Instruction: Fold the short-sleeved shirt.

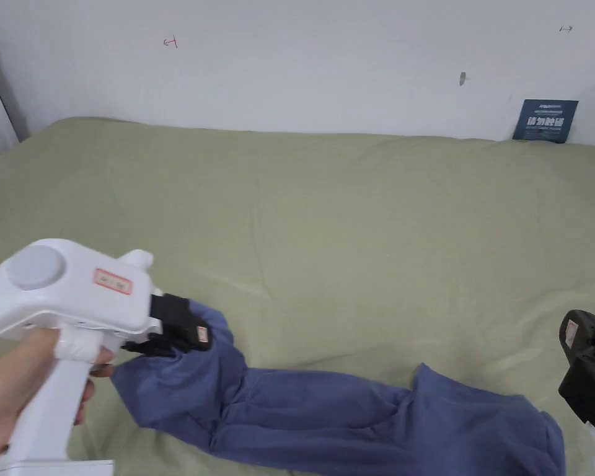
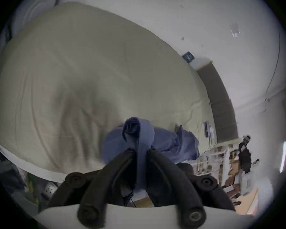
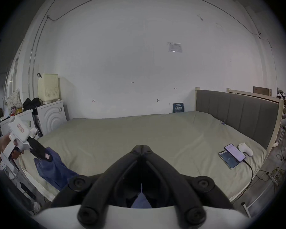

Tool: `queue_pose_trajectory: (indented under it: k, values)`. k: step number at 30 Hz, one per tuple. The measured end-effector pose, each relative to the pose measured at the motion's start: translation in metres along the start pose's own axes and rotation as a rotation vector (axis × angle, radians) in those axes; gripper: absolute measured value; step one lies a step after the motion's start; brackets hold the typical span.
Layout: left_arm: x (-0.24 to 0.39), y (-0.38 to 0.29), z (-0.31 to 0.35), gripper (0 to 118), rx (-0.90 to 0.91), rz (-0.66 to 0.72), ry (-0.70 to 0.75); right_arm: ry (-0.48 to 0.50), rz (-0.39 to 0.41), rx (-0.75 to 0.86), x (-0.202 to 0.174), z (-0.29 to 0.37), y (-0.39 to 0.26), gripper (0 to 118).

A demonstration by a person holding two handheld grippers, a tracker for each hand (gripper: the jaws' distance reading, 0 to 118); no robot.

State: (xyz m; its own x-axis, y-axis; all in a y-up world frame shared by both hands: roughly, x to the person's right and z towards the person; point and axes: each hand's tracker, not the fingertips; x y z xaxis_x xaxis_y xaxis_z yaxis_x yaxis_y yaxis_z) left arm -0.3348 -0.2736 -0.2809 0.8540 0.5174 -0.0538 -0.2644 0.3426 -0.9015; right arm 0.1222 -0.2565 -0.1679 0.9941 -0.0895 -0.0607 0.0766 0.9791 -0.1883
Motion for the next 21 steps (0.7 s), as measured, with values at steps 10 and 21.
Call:
queue_pose_trajectory:
  k: [10, 21]
  values:
    - [0.109, -0.024, -0.151, 102, -0.066, -0.17, 0.007, -0.032, -0.038, -0.02, 0.026, 0.013, -0.006, 0]
    - [0.08, -0.03, -0.124, 97, -0.059, -0.148, -0.061, -0.042, -0.064, -0.049, 0.032, 0.004, -0.01, 0]
